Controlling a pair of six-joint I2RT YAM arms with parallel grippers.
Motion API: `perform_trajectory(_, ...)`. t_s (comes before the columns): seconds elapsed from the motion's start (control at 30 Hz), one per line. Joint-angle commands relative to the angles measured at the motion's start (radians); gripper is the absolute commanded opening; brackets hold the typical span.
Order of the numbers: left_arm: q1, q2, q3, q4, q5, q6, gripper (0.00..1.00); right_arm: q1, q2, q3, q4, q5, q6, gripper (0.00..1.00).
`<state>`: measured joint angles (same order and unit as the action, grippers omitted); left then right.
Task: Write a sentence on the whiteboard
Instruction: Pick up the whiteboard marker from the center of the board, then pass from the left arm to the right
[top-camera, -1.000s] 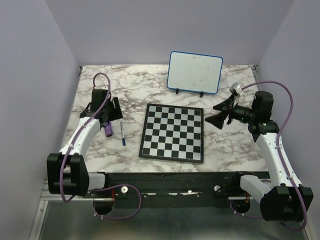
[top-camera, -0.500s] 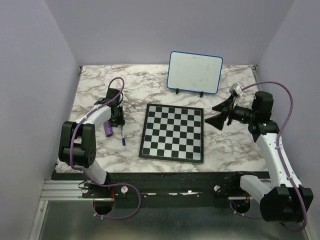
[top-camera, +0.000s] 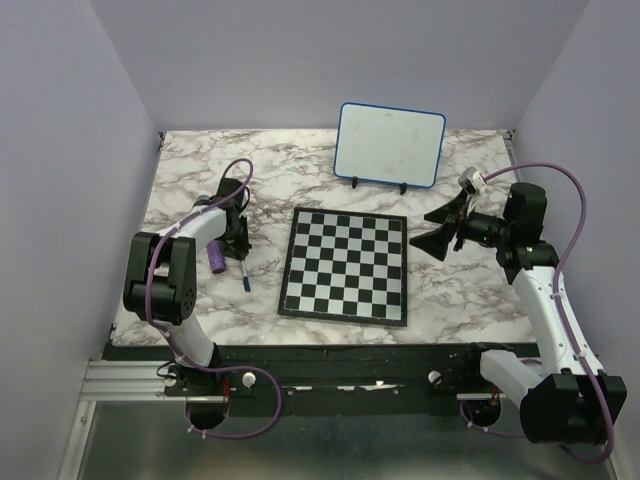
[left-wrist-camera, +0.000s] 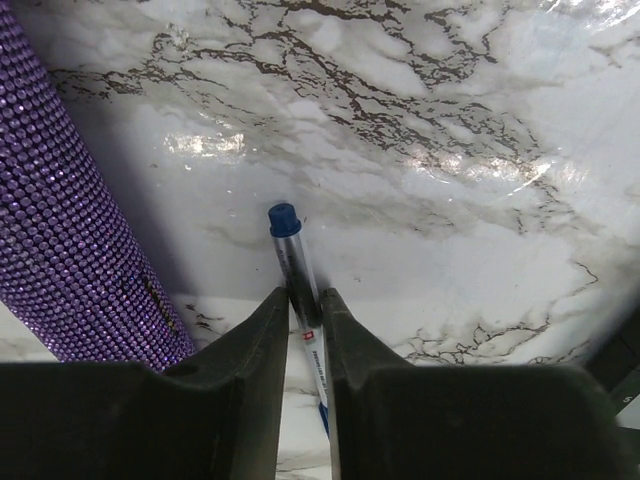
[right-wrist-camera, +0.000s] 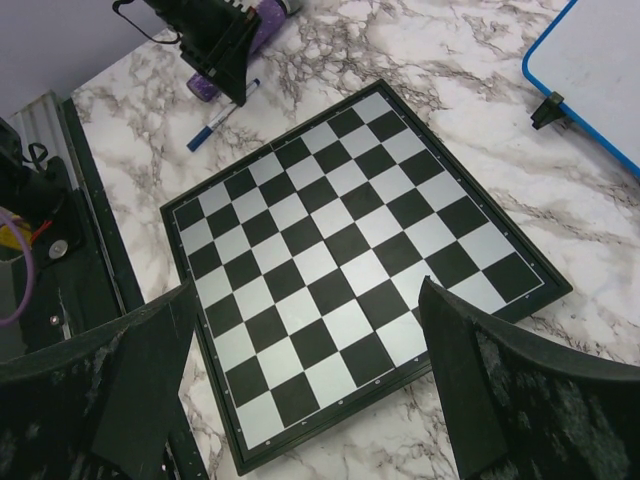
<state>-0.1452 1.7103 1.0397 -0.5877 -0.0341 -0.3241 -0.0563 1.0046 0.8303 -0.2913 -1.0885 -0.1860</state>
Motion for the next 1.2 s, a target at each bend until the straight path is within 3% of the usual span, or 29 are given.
perform_trajectory(0.0, -0.007, 0.048, 0.008, -0.024, 0.026, 0.003, 0.22, 0.004, -0.018, 0.026, -0.025, -0.030, -0.018, 1.00)
perform_trajectory(0.17, -0.005, -0.004, 0.011, -0.006, 0.025, -0.010, 0.07, 0.003, -0.020, 0.026, -0.029, -0.040, -0.021, 1.00)
perform_trajectory(0.53, 0.004, -0.352, -0.053, 0.176, 0.155, -0.102, 0.00, 0.055, 0.005, 0.013, -0.062, -0.152, -0.102, 1.00)
perform_trajectory(0.63, 0.003, -0.477, -0.108, 0.286, 0.285, -0.171, 0.00, 0.137, 0.023, 0.004, -0.040, -0.165, -0.106, 1.00)
perform_trajectory(0.7, -0.004, -0.564, -0.159, 0.403, 0.417, -0.309, 0.00, 0.186, 0.051, -0.010, 0.035, -0.182, -0.067, 1.00)
perform_trajectory(0.73, -0.034, -0.587, -0.214, 0.548, 0.442, -0.367, 0.00, 0.241, 0.066, -0.022, 0.064, -0.186, -0.052, 1.00)
perform_trajectory(0.8, -0.094, -0.630, -0.259, 0.690, 0.458, -0.530, 0.00, 0.295, 0.112, -0.028, 0.151, -0.183, 0.017, 1.00)
perform_trajectory(0.83, -0.172, -0.640, -0.280, 0.826, 0.439, -0.574, 0.00, 0.330, 0.129, -0.030, 0.185, -0.182, 0.052, 1.00)
perform_trajectory(0.93, -0.289, -0.635, -0.346, 1.024, 0.337, -0.700, 0.00, 0.357, 0.172, -0.052, 0.332, -0.168, 0.213, 1.00)
perform_trajectory(1.0, -0.381, -0.605, -0.359, 1.077, 0.292, -0.728, 0.00, 0.357, 0.167, -0.088, 0.415, -0.139, 0.291, 1.00)
perform_trajectory(1.17, -0.491, -0.540, -0.342, 1.152, 0.183, -0.728, 0.00, 0.357, 0.150, -0.128, 0.489, -0.051, 0.367, 1.00)
